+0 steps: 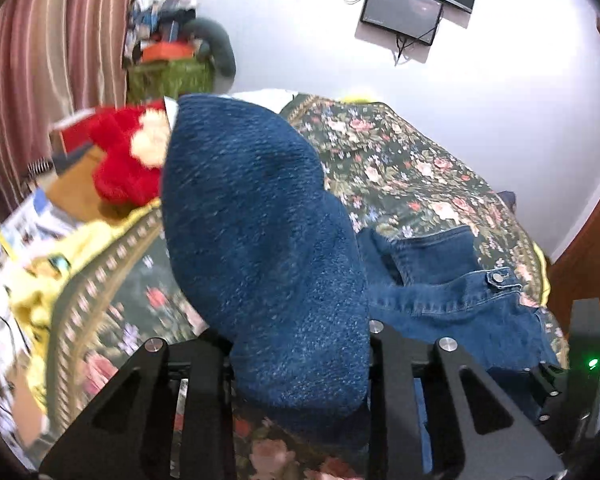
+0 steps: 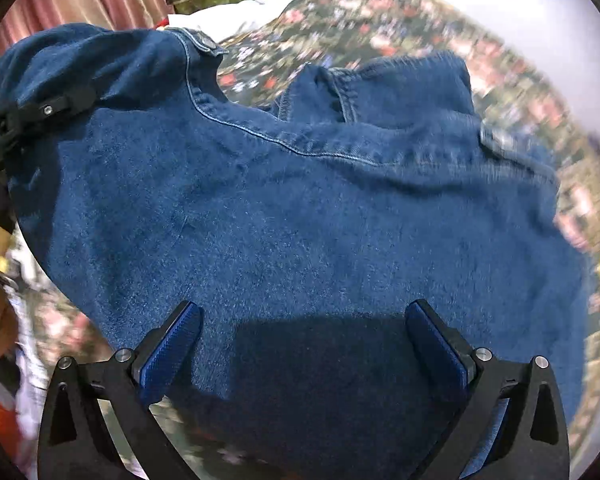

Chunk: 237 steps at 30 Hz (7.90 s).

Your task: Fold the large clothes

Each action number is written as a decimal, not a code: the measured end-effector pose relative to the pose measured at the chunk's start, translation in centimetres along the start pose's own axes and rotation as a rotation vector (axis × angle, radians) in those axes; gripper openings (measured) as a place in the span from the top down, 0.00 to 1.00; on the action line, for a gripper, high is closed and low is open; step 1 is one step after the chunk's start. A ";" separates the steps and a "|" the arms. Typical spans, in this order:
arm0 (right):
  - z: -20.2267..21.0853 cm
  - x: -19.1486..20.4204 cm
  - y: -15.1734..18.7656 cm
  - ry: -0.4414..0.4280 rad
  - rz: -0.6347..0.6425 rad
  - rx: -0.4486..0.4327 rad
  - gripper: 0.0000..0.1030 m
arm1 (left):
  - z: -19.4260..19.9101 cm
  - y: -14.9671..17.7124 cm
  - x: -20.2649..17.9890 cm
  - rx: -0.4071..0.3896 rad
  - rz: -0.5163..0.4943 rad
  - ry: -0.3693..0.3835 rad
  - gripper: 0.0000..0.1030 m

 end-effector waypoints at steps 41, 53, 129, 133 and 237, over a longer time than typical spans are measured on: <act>12.0 -19.0 16.8 0.170 -0.527 -0.198 0.00 | -0.8 13.4 -27.0 0.130 -0.901 0.071 0.35; 16.3 -15.6 15.4 0.160 -0.447 -0.288 0.00 | 6.5 7.6 -19.3 0.027 -0.689 0.144 0.20; 8.6 -16.6 2.9 -0.025 -0.256 -0.015 0.00 | -5.9 -5.8 -13.2 0.102 -0.586 -0.077 0.08; 9.9 -15.7 3.9 -0.055 -0.240 -0.039 0.00 | -4.4 -4.1 -12.1 0.120 -0.578 -0.013 0.08; -0.7 7.9 -1.8 -0.197 -0.119 0.139 0.38 | -5.8 1.6 12.8 0.538 -0.124 0.373 0.34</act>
Point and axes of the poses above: each gripper's, at about its wrist camera, not at the fingertips, and z roughly against the way its jaws point, x to its left, y to its underside, the point moved 1 cm from there along -z, roughly the way its jaws point, and after that the axes turned 14 degrees about x, right-handed, at the moved point
